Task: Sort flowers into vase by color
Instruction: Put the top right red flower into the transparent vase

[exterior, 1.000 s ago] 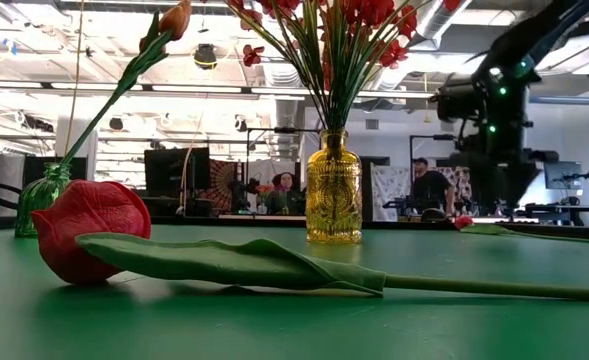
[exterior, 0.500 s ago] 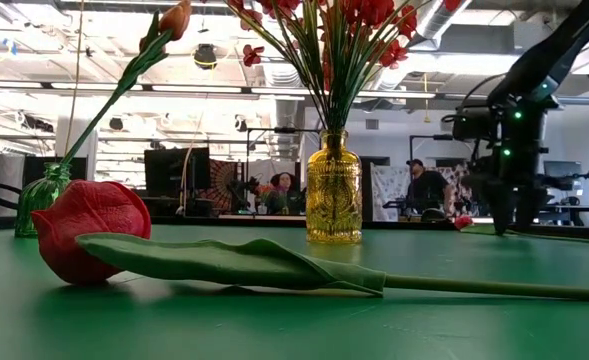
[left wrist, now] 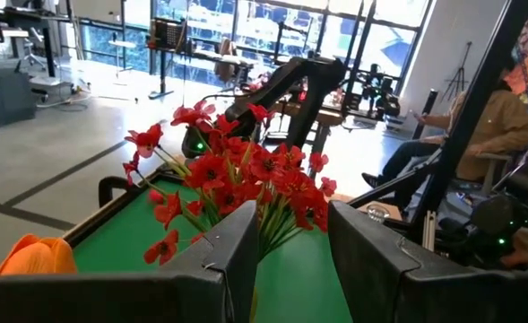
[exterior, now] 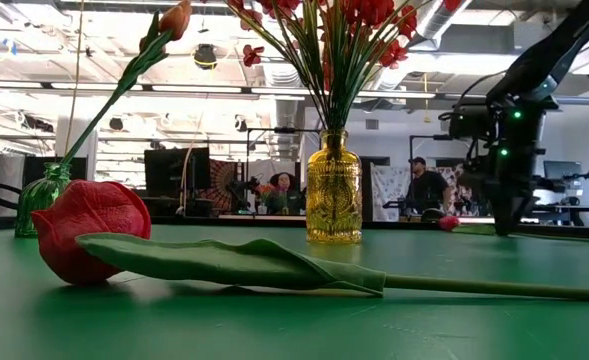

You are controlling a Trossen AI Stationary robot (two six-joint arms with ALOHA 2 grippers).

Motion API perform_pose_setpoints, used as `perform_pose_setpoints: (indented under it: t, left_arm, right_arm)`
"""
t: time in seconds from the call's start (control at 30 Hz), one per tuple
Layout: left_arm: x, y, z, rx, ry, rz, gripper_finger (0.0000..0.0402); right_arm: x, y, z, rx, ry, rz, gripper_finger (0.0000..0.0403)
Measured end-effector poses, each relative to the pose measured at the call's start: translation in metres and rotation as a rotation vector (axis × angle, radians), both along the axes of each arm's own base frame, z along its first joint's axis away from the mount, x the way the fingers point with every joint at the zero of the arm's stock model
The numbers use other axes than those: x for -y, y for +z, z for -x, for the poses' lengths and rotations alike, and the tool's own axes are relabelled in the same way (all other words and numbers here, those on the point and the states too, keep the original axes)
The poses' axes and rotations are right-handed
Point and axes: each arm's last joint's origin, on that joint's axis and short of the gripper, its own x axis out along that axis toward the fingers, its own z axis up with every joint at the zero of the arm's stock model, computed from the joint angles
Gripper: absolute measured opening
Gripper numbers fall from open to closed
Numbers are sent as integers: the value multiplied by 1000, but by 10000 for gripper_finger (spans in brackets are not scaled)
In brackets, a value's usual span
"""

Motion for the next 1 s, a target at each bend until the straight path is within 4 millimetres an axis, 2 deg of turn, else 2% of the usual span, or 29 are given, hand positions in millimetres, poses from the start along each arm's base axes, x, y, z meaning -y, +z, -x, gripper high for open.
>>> perform_pose_setpoints:
  t: [0.1,0.3,0.43,0.57,0.7,0.8,0.9,1.0]
  left_arm:
    - [0,0,0,0,0,0,123]
    - [0,0,0,-6,-7,-25,123]
    - [0,-1,0,-21,-9,-58,123]
    - [0,-1,2,-23,-40,-69,123]
    - [-1,1,8,-9,-134,-59,123]
    - [1,3,13,10,-286,-29,123]
    - [4,4,16,18,-440,-12,123]
    - [5,4,16,16,-476,-14,123]
  right_arm:
    - [1,5,-4,8,3,-3,18]
    - [16,35,-16,53,0,40,30]
    - [24,70,-27,126,8,123,20]
    - [22,112,-33,235,23,234,17]
    - [8,156,-30,346,26,367,17]
    - [-9,186,-23,445,73,470,17]
    - [-31,208,-17,562,136,545,16]
    - [-56,225,-12,692,228,599,16]
